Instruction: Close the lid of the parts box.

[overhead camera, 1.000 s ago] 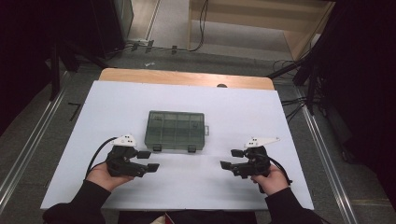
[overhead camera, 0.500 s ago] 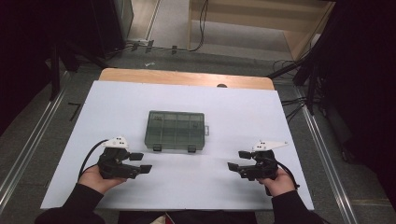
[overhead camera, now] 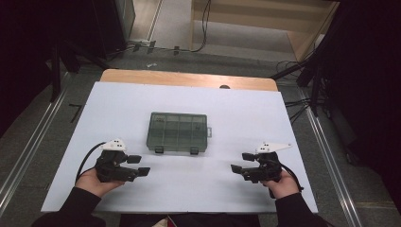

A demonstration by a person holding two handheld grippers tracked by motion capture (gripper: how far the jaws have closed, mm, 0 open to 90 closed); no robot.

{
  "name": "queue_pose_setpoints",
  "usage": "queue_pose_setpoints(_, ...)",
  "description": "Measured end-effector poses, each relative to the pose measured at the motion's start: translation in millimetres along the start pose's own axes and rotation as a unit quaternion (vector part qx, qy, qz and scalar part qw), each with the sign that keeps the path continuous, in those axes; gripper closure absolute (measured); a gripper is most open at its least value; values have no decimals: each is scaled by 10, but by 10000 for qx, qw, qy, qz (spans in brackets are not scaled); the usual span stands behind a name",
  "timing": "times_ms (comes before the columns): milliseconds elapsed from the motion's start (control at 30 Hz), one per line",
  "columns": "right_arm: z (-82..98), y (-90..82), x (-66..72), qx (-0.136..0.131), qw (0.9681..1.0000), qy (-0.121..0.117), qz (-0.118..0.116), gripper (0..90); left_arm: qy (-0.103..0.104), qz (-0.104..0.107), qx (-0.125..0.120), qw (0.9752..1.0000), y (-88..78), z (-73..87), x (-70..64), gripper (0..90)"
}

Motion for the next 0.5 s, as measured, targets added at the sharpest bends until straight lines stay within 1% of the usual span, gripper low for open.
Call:
queue_pose_setpoints(433, 3, 16, 5, 66, 10000, -6, -8, 254, -3, 5, -10, 10000, 2, -1, 12, 345)
queue_pose_setpoints(467, 3, 17, 5, 66, 10000, -4, -8, 254, 0, -22, -16, 10000, 1, -1, 19, 345)
queue_pose_setpoints(500, 3, 18, 3, 72, 10000, -5, -4, 254, -8, -106, -33, 9999, 7, -1, 31, 334)
Point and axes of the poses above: each handheld gripper's, and its own axes: y roughly forward along the jaws, z roughly out of its underside, x roughly to its left, the point moved 5 cm from there along y, roughly forward along the jaws, and after that the axes turned 14 degrees about -z, right-handed, at the moved point
